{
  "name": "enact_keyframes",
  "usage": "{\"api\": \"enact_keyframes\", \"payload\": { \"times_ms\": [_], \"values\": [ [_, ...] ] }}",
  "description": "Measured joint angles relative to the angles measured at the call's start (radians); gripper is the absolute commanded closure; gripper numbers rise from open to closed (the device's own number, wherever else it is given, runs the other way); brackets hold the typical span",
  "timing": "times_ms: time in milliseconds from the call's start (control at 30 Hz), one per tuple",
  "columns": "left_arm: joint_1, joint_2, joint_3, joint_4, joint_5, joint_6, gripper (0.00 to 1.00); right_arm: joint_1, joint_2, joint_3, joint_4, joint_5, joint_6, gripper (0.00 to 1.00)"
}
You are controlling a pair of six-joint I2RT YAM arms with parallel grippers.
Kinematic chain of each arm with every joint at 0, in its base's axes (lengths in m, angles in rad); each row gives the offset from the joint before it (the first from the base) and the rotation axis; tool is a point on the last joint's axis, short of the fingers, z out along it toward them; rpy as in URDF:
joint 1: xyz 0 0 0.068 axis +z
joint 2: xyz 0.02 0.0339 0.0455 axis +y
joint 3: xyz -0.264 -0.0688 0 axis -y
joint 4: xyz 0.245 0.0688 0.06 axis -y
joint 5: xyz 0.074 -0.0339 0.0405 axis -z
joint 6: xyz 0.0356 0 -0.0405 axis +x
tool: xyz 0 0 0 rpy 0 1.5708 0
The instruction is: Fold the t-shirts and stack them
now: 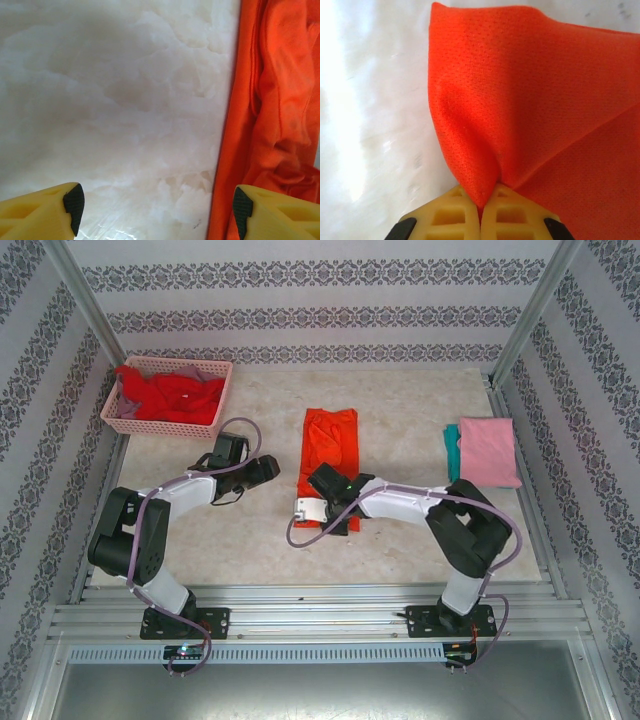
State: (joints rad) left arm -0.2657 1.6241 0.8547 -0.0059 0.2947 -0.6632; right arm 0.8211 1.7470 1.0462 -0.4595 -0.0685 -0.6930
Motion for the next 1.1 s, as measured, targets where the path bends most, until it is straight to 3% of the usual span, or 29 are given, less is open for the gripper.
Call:
{"api": "enact_keyframes", "payload": {
  "times_ms": [167,433,500,833,1100],
  "values": [
    [-0.063,0.066,0.025,0.069,0.024,-0.051,0.27,0.012,-0.110,-0.032,-0.119,-0.074,0.032,1.00],
    [-0.135,0.260,0.193,0.128,0.036,-0.150,0.58,0.019,-0.189,-0.042,-0.214,-0.097,0.048,1.00],
    [-0.139,0.301,0.246,0.132,0.039,-0.157,0.62,0.019,-0.192,-0.042,-0.222,-0.098,0.052,1.00],
    [-0.140,0.468,0.478,0.064,0.027,-0.121,0.66,0.019,-0.196,-0.042,-0.241,-0.098,0.061,1.00],
    [-0.140,0.544,0.558,0.036,0.046,-0.111,0.68,0.018,-0.196,-0.042,-0.241,-0.098,0.063,1.00]
  ]
}}
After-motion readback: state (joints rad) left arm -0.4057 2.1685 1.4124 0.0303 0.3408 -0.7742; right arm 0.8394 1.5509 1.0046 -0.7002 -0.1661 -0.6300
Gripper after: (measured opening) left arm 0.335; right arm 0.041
